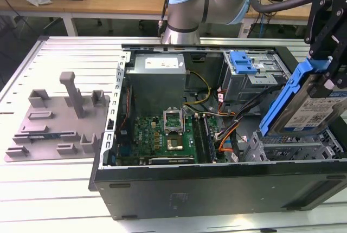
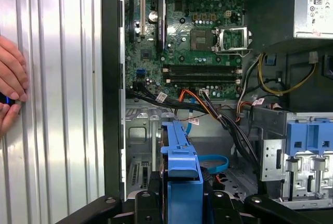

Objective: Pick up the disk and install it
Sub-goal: 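Insert the disk into the insertion slot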

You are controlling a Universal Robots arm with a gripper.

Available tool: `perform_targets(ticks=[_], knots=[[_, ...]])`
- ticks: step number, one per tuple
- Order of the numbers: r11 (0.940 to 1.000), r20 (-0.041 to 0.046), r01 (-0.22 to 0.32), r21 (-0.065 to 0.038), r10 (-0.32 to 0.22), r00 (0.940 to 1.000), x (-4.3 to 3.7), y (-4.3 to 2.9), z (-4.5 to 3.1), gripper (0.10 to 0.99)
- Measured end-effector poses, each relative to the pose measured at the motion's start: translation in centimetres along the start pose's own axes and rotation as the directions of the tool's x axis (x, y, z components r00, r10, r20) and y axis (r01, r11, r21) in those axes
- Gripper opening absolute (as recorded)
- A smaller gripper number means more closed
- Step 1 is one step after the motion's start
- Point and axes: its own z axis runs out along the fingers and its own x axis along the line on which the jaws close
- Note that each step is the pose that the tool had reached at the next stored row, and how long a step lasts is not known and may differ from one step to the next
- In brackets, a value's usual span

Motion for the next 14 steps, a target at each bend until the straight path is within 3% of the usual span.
perform_targets(ticks=[14], knots=[[1.0000, -0.0001, 0.000, 0.000, 0.000, 1.0000, 0.24, 0.01, 0.76, 0.369]])
